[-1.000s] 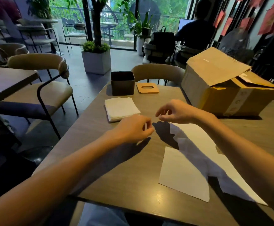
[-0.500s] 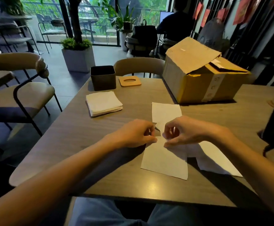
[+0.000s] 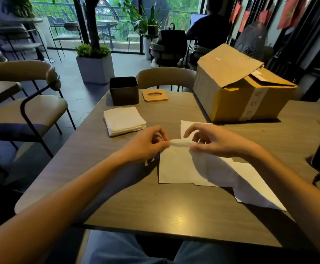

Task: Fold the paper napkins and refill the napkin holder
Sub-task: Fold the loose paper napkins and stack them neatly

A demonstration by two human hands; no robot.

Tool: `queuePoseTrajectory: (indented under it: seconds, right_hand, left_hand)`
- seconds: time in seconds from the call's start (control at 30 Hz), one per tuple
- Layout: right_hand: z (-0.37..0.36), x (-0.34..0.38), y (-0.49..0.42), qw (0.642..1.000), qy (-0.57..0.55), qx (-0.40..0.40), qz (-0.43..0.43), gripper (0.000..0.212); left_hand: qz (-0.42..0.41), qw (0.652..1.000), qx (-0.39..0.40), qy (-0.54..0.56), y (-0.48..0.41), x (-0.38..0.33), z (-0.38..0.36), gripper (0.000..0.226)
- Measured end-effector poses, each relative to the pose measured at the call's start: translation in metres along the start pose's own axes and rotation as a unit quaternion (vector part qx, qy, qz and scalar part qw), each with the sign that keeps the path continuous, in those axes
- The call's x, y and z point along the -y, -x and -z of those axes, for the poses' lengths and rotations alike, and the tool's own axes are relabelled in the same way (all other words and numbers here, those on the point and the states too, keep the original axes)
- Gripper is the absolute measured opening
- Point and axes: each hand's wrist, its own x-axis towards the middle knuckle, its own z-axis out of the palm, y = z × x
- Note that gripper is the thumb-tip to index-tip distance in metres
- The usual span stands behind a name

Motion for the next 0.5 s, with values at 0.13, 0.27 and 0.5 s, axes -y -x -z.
queuePoseTrajectory:
  seconds: [0.13, 0.27, 0.5]
  right_hand:
    - [0.001, 0.011, -0.038, 0.996, -0.05, -0.069, 0.012, 0.039]
    - [-0.009, 0.026, -0.086, 0.981, -0.143, -0.128, 0.016, 0.044]
    - [-0.038, 0.043, -0.183, 0.963, -0.195, -0.187, -0.01, 0.032]
  left_hand:
    - [0.034, 0.993, -0.079, 0.078, -0.003, 0.012, 0.028, 0.021]
    - [0.073, 0.977, -0.177, 0.097, -0.008, 0.027, 0.061, 0.03]
    - [0.126, 0.937, -0.31, 0.101, -0.023, 0.067, 0.11, 0.028]
